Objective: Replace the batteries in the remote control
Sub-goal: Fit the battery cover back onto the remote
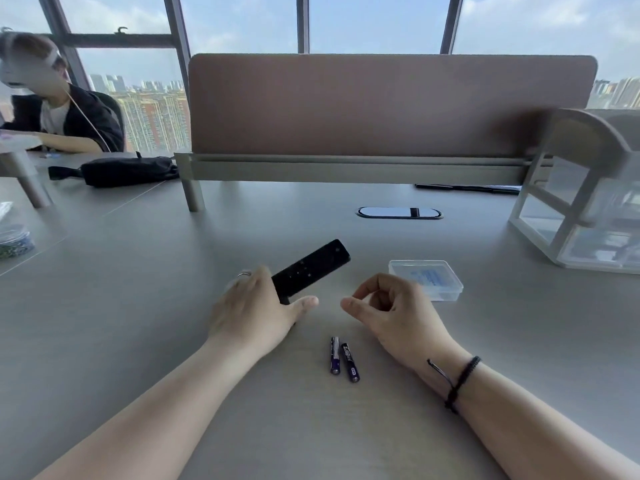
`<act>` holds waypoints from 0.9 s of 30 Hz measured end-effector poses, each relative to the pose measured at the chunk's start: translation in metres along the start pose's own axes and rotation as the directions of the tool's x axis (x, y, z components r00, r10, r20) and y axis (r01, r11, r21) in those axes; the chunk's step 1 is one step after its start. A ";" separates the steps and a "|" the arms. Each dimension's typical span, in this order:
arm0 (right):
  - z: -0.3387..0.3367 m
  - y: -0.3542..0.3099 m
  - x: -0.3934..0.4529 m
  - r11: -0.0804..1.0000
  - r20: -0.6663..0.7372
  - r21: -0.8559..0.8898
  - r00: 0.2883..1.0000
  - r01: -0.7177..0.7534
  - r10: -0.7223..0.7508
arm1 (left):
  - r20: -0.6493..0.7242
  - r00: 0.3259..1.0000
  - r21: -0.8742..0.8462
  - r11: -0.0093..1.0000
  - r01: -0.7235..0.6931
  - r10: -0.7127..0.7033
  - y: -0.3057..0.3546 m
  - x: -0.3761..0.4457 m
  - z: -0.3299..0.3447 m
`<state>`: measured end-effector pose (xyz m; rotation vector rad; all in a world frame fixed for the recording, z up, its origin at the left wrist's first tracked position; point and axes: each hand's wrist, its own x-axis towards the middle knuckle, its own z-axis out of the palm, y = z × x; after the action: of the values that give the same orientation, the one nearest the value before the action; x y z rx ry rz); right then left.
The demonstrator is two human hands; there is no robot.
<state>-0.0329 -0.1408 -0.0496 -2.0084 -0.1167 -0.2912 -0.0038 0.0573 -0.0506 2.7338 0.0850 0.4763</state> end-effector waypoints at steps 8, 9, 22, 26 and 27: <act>0.009 0.004 0.003 0.967 0.040 -0.253 0.999 -0.012 0.023 | -0.166 0.979 -0.170 0.975 -0.145 0.117 0.023 -0.001 0.015; 0.010 0.003 0.003 0.957 0.041 -0.291 0.999 -0.012 0.025 | -0.146 0.984 -0.221 0.966 -0.133 0.102 0.025 0.000 0.016; 0.013 -0.005 0.009 0.894 0.087 -0.449 0.995 0.002 0.041 | 0.092 0.993 -0.823 0.556 0.120 -0.077 0.028 0.015 0.015; 0.012 -0.004 0.009 0.925 0.096 -0.380 0.994 -0.016 0.057 | 0.176 0.981 -0.965 0.185 0.188 -0.078 0.031 0.012 0.015; 0.011 -0.003 0.009 0.941 0.088 -0.337 0.995 -0.022 0.055 | 0.192 0.980 -0.971 0.133 0.198 -0.057 0.032 0.011 0.014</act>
<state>-0.0229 -0.1297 -0.0490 -2.3625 -0.0924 -0.1987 0.0116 0.0243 -0.0479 1.3269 -0.0326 0.1693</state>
